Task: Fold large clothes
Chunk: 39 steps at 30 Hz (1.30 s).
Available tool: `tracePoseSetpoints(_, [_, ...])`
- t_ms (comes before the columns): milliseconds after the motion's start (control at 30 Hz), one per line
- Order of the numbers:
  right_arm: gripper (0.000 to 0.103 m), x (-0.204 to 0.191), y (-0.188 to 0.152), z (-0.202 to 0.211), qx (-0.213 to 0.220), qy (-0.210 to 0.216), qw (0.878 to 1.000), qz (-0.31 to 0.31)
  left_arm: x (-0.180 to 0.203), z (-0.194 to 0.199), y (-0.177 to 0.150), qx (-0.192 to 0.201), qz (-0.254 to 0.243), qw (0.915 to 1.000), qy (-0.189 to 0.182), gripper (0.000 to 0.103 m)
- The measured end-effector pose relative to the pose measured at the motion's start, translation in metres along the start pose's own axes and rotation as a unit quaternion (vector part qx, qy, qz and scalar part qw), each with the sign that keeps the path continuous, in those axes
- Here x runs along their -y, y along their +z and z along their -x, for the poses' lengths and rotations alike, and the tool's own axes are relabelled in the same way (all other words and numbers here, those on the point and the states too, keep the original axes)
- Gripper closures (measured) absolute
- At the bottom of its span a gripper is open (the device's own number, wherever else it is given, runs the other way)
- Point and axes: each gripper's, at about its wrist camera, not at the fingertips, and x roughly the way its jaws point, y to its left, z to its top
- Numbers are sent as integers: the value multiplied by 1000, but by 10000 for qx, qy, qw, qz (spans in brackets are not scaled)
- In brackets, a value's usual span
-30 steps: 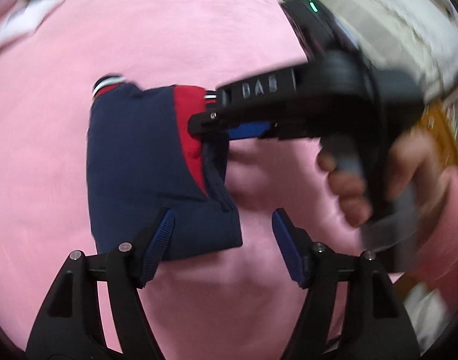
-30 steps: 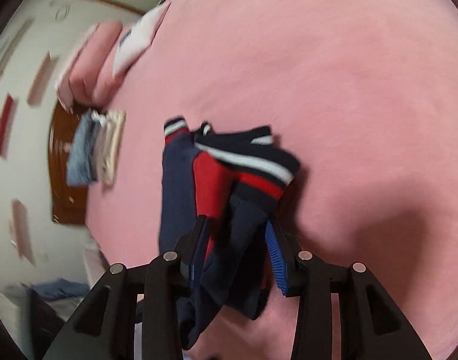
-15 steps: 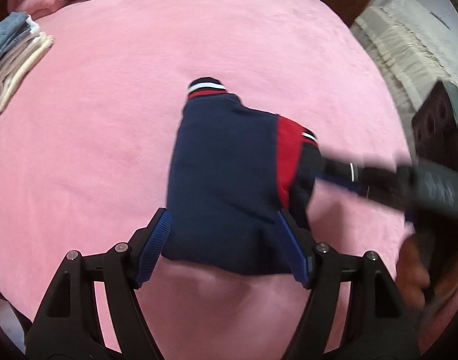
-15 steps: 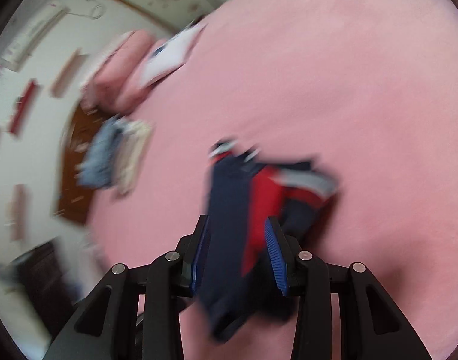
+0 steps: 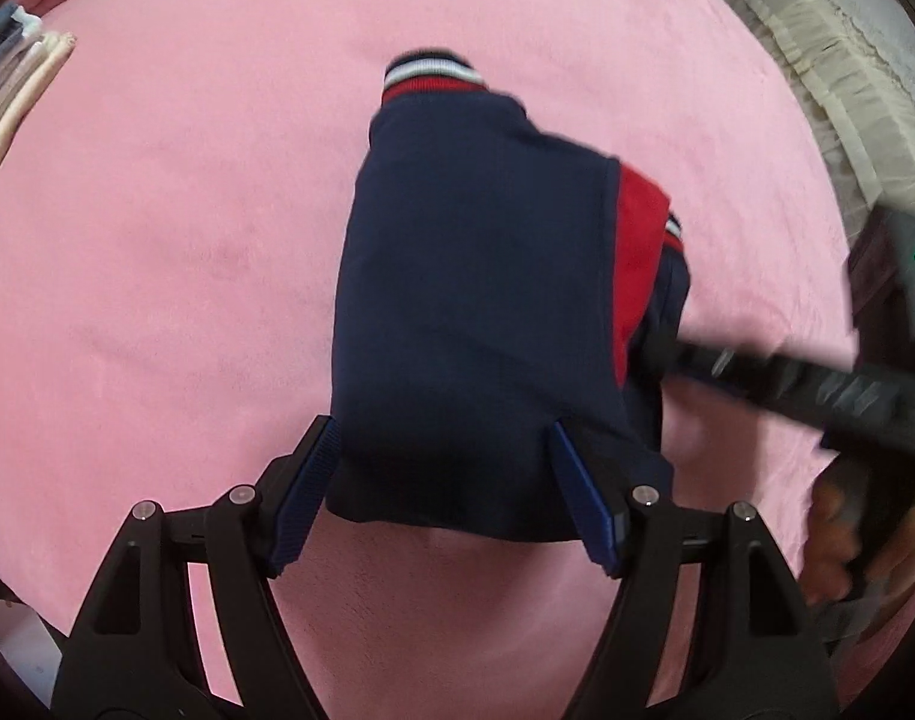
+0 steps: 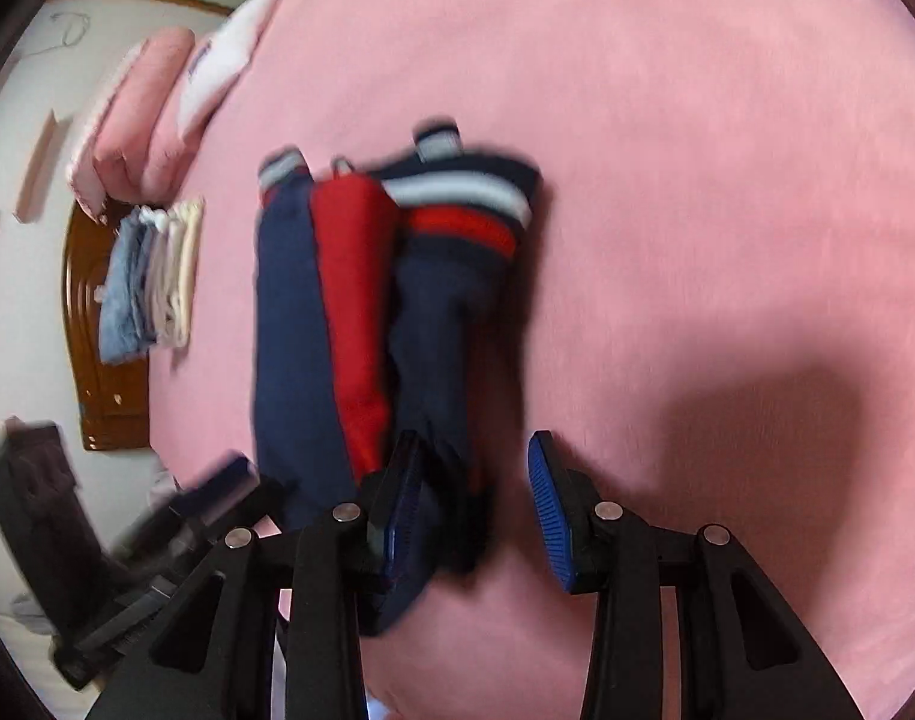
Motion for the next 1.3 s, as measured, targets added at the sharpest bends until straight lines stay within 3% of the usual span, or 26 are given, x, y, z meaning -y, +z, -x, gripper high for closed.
tracePoseSetpoints(133, [65,-19,15,21,456,119,9984,302,5,-5,-2,-23,-125,9998,157,32])
tracePoseSetpoints(300, [65,-29,21,7,-133,-141,9988,456,5,-7,-5,-39,-154,9996,231,31])
tracePoseSetpoints(400, [66,-41,19,14,117,-214,9981,561,3,-9,-5,-75,-76,9997,228,31])
tracePoseSetpoints(500, [66,-53,10,26,415,-652,9940,769,-8,-10,-9,-185,165,9997,60,31])
tracePoseSetpoints(667, [66,-64,-5,67,595,-488,9922,976,-13,-14,-17,-128,163,9998,15,31])
tracePoseSetpoints(867, [67,-59,2,47,601,-389,9945,762,-9,-15,-17,-131,107,9998,48,31])
tracePoseSetpoints(900, [69,-54,4,45,565,-331,9952,732,-10,-15,-18,-129,111,9998,51,31])
tracePoseSetpoints(967, [98,-54,9,38,440,-181,9957,791,-11,-13,-17,-127,137,9998,53,31])
tracePoseSetpoints(1100, [98,-71,7,64,833,-318,9886,1211,-16,0,-17,-48,222,9997,-69,31])
tracePoseSetpoints(1200, [98,-63,0,107,921,-533,9913,768,-21,12,-18,12,252,9996,-152,31])
tracePoseSetpoints(1300, [98,-51,-6,136,1042,-1069,9839,982,-25,15,-15,53,205,9996,-163,31])
